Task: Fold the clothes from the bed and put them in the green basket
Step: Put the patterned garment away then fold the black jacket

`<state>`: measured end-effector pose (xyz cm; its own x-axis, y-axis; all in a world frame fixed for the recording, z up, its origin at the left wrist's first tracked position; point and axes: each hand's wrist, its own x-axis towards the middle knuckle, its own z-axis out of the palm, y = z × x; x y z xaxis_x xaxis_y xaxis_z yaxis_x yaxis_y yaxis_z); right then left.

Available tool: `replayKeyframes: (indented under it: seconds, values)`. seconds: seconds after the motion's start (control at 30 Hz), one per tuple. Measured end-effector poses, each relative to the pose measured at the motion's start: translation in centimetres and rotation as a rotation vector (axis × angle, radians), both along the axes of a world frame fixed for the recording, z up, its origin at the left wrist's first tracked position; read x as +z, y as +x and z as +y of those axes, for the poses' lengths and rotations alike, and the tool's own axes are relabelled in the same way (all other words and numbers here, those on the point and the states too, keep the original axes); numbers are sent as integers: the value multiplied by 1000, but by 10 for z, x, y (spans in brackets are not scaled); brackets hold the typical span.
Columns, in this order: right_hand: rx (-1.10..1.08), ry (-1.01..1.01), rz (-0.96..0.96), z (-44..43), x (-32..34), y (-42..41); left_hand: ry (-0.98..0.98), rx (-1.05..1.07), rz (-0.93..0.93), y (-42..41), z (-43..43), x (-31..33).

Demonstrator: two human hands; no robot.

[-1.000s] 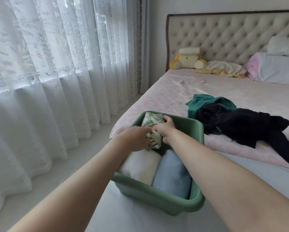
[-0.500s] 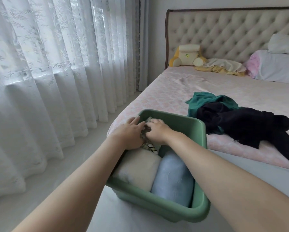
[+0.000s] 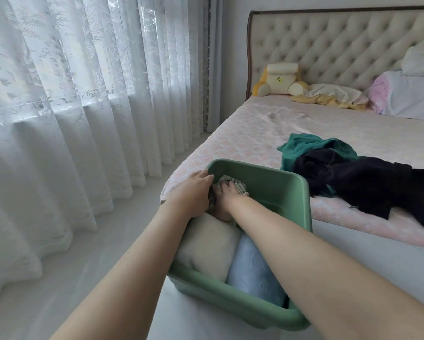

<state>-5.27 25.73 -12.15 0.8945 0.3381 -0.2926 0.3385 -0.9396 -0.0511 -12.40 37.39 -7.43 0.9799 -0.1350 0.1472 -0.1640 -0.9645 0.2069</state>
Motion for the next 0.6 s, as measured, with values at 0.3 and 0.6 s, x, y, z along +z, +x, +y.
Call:
replayKeyframes:
  seconds: [0.3, 0.6]
  values:
    - [41, 167, -38, -19, 7, 6, -10, 6, -1, 7, 1, -4]
    - [63, 101, -30, -9, 19, 0, -14, 28, 23, 6, -1, -3]
